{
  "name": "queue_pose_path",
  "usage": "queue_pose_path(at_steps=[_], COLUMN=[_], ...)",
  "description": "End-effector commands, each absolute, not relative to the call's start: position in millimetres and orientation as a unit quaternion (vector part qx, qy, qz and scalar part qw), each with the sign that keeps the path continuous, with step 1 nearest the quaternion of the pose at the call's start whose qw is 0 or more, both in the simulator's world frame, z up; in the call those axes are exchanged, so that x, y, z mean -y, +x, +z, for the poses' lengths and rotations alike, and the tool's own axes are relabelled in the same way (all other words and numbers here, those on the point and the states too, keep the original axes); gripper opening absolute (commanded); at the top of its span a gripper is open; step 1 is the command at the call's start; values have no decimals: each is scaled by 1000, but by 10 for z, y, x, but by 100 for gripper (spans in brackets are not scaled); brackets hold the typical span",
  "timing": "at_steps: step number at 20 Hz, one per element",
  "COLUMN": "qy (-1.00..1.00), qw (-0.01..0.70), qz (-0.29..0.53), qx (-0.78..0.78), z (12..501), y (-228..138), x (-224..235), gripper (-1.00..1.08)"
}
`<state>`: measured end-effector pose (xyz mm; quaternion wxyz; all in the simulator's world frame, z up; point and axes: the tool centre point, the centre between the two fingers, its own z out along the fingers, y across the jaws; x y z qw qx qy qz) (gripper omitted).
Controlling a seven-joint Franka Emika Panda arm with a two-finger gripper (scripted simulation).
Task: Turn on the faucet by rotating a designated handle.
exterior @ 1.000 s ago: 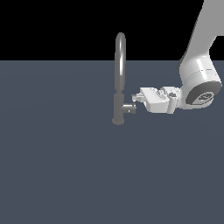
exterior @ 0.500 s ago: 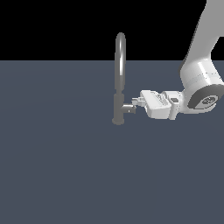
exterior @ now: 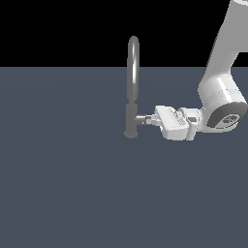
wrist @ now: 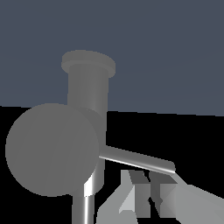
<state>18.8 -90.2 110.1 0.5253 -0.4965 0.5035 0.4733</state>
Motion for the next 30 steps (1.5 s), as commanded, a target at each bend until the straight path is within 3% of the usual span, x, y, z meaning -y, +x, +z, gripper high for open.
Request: queue_pose_path(at_steps=[1,4,5,17,18,19,30], qy=[-487,-485,-495,-485,-485,-498,-490], qw=[518,517,525,517,517,529,521], qz=[481,483,474,482,482,477,481], qx=[-513,-515,-504,-514,-514,-495,-508], z=[811,680,931,420,420,769,424], y=[98,69,173,222,222,301,429], x=[896,895,901,904,904,932,924], gripper=[-100,-100,-100,-100,-100,-100,-100])
